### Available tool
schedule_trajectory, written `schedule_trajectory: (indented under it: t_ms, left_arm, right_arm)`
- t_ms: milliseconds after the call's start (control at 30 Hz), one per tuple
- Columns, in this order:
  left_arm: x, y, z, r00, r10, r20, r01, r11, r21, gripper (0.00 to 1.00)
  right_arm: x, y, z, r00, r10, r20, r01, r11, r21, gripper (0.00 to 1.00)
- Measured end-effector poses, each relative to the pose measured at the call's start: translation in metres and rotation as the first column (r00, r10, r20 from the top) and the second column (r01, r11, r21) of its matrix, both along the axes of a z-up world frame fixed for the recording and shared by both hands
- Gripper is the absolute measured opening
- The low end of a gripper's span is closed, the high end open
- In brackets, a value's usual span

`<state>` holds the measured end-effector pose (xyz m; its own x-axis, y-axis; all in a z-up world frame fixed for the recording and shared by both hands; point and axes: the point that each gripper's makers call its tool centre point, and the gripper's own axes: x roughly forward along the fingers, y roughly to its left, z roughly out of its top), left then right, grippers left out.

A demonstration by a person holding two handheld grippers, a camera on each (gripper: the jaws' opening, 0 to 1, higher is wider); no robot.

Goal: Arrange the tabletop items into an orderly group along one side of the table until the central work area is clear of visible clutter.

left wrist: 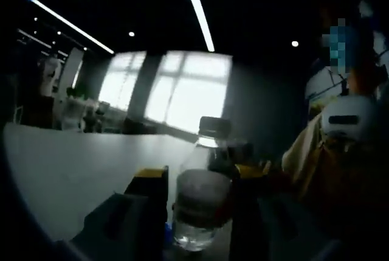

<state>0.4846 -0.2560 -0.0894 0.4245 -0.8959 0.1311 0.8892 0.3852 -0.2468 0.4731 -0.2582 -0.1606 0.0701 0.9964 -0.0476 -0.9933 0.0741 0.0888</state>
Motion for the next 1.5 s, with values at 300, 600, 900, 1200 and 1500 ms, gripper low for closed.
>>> schedule_trajectory:
  t_ms: [300, 600, 900, 1200, 1500]
  left_arm:
    - [-0.001, 0.001, -0.019, 0.988, 0.096, -0.118, -0.098, 0.995, -0.011, 0.56]
    - [0.006, -0.003, -0.023, 0.953, 0.256, -0.164, -0.263, 0.965, -0.018, 0.78]
    - [0.019, -0.012, -0.031, 0.872, 0.457, -0.176, -0.45, 0.889, 0.079, 0.81]
    - [0.024, -0.019, -0.041, 0.784, 0.596, -0.172, -0.574, 0.803, 0.162, 0.71]
    - [0.029, -0.02, -0.048, 0.738, 0.64, -0.214, -0.616, 0.768, 0.175, 0.61]
  right_arm:
    - [0.009, -0.008, 0.01, 0.998, -0.066, -0.005, 0.066, 0.997, 0.031, 0.32]
    - [0.029, -0.015, 0.012, 0.975, -0.211, 0.073, 0.212, 0.977, -0.012, 0.32]
    - [0.04, -0.019, 0.016, 0.945, -0.298, 0.138, 0.305, 0.952, -0.034, 0.32]
    - [0.04, -0.021, 0.013, 0.927, -0.337, 0.165, 0.35, 0.935, -0.053, 0.32]
    - [0.037, -0.018, 0.014, 0.912, -0.354, 0.207, 0.375, 0.924, -0.071, 0.33]
